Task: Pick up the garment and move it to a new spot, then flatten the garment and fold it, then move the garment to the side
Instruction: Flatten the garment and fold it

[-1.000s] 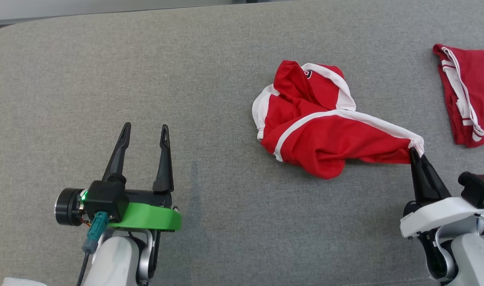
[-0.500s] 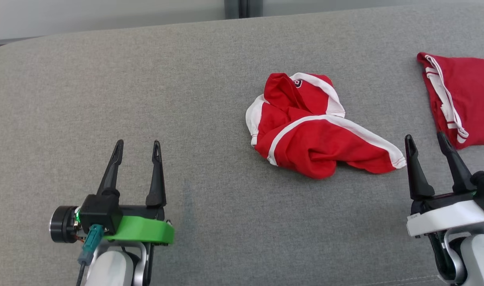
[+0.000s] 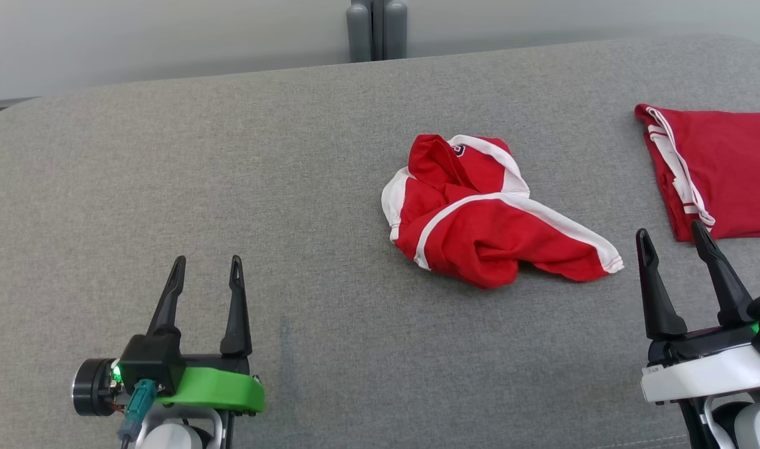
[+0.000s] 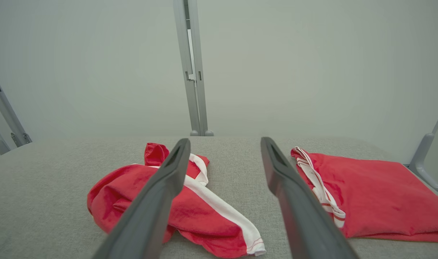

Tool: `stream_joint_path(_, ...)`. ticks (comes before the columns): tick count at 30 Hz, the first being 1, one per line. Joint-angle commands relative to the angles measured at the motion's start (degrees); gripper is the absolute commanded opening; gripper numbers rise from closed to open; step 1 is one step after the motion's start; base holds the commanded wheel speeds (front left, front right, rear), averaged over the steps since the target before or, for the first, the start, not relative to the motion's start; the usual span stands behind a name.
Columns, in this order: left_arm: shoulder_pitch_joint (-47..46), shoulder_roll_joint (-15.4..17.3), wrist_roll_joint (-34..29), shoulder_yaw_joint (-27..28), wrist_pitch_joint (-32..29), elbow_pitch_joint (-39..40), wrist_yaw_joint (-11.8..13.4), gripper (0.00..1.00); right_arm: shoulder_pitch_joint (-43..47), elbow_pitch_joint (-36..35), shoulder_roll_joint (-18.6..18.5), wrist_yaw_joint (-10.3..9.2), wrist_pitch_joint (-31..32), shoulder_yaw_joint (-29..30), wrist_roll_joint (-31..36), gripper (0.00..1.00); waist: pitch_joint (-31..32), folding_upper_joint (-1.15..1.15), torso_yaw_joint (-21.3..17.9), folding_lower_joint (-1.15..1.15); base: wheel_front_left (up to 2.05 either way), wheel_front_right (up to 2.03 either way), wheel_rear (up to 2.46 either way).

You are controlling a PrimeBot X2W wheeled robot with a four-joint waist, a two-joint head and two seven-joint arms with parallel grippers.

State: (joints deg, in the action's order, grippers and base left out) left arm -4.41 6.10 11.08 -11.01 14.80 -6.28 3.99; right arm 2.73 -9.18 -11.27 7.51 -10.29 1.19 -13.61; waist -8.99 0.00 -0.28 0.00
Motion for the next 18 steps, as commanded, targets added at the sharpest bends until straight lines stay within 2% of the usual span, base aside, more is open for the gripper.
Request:
stream_joint_path(1, 0.6, 0.3, 0.5, 0.0, 0.0, 0.2, 0.2, 1.0, 0.7, -0.6, 0.3, -0.05, 0.2, 0.1, 0.1, 1.0, -0.1, 0.0, 0.1, 0.0, 0.0, 0.0, 0.0)
stream_joint_path(8, -0.2, 0.2, 0.6, -1.1, -0.3, 1.2, -0.1, 1.0, 0.9, -1.3, 0.5, -0.05, 0.9, 0.3, -0.4, 1.0, -0.6, 0.0, 0.2, 0.0, 0.0, 0.0, 0.0)
stream_joint_path(12, -3.9, -1.0, 0.6, -5.9, -2.9, 1.0, -3.2, 1.0, 0.3, -1.7, 0.4, -0.04, 1.0, 0.1, -0.7, 1.0, -1.9, 0.0, 0.5, 0.0, 0.0, 0.0, 0.0)
stream_joint_path(13, -7.3, -2.1, 1.5, -10.8, -6.0, -0.4, -6.0, 1.0, -1.0, -1.9, 0.1, -0.05, 0.8, -0.4, -0.9, 1.0, -3.7, 0.0, 0.0, 0.0, 0.0, 0.0, 0.0)
stream_joint_path(14, -9.5, -2.5, 2.2, -13.9, -7.9, -2.0, -7.3, 1.0, -1.6, -1.7, -0.2, -0.05, 0.6, -0.8, -1.2, 1.0, -4.9, 0.0, -0.5, 0.0, 0.0, 0.0, 0.0)
stream_joint_path(18, -13.7, -3.0, 5.1, -18.2, -11.0, -7.1, -8.3, 1.0, -3.1, -1.0, -0.1, -0.05, 0.1, -1.7, -1.9, 1.0, -7.0, 0.0, -2.2, 0.0, 0.0, 0.0, 0.0)
